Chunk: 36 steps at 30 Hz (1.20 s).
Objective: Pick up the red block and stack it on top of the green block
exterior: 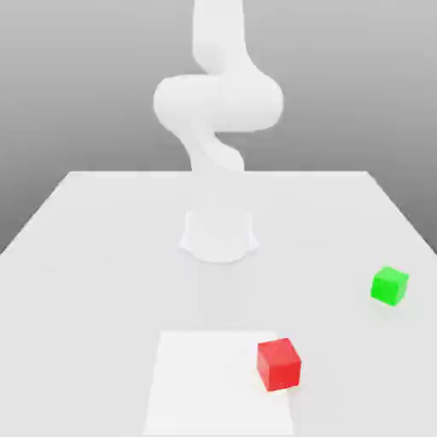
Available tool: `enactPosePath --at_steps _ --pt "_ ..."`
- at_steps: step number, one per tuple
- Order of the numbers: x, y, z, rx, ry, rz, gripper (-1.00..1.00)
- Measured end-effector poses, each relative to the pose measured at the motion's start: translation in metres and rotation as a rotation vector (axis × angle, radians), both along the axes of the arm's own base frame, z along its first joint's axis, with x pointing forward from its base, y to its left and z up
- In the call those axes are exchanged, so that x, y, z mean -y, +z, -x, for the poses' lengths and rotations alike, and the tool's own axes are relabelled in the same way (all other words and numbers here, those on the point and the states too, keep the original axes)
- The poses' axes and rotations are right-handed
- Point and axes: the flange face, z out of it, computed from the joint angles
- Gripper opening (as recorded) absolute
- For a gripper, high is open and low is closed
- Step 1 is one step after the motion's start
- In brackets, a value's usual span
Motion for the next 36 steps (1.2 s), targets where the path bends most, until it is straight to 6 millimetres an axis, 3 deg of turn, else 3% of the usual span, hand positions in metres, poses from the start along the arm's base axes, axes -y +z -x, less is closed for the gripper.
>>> enactPosePath --at_steps 5,10,15,21,26,27,33,36 --pt "-0.022 -0.110 -0.052 -0.175 0.040 0.047 0.00" --pt "-0.041 -0.222 -0.073 -0.342 0.090 0.076 0.00" --pt "-0.057 -0.331 -0.065 -0.509 0.150 0.089 0.00" --pt "-0.078 -0.445 -0.025 -0.693 0.233 0.081 0.00" --pt "-0.078 -0.502 -0.021 -0.712 0.236 0.076 0.00" --pt "-0.078 -0.512 -0.020 -0.713 0.236 0.077 -1.00" --pt "-0.078 -0.517 -0.019 -0.713 0.237 0.077 -1.00" --pt "-0.078 -0.498 -0.021 -0.712 0.236 0.076 -1.00"
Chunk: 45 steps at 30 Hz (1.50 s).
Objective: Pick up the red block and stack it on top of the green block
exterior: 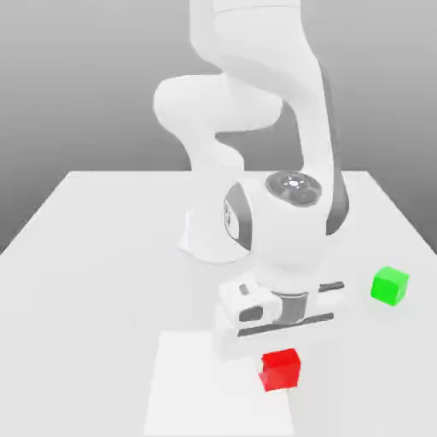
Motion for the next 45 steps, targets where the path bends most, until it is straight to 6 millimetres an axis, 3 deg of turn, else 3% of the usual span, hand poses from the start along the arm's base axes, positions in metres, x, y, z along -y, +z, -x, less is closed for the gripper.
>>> enactPosePath --at_steps 4,10,16,24,26,28,45 --pt "-0.003 0.039 0.002 0.000 -0.001 0.000 -1.00" --pt "-0.096 0.066 0.041 0.004 -0.043 -0.027 -1.00" --pt "-0.171 0.081 0.100 -0.001 -0.130 -0.036 -1.00" --pt "-0.236 0.085 0.197 -0.004 -0.260 -0.011 -1.00" --pt "-0.244 0.083 0.215 0.000 -0.277 -0.005 -1.00" --pt "-0.247 0.080 0.219 0.005 -0.281 -0.006 -1.00" --pt "-0.250 0.043 0.217 0.021 -0.281 -0.010 -1.00"
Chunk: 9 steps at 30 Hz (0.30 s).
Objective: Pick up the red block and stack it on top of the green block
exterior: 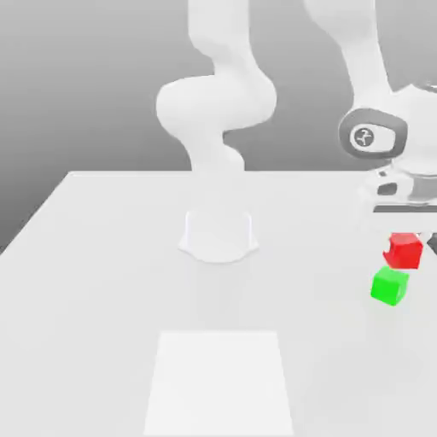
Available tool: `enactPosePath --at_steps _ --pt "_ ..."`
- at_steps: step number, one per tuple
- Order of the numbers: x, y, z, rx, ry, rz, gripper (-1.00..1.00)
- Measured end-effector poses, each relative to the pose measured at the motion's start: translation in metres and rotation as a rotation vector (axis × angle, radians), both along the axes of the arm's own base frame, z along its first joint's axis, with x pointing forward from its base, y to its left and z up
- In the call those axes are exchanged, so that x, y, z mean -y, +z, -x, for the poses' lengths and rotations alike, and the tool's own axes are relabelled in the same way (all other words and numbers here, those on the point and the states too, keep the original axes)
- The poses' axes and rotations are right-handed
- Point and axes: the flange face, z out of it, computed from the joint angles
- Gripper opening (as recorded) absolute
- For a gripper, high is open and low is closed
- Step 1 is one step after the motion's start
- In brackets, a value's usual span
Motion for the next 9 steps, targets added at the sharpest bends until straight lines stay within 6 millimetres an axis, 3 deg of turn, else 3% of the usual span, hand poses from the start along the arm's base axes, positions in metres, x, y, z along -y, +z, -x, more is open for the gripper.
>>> enactPosePath --at_steps 8,9 --pt "0.002 -0.025 0.003 -0.017 -0.002 0.006 -1.00" --pt "0.003 -0.027 0.004 -0.020 -0.002 0.006 1.00"
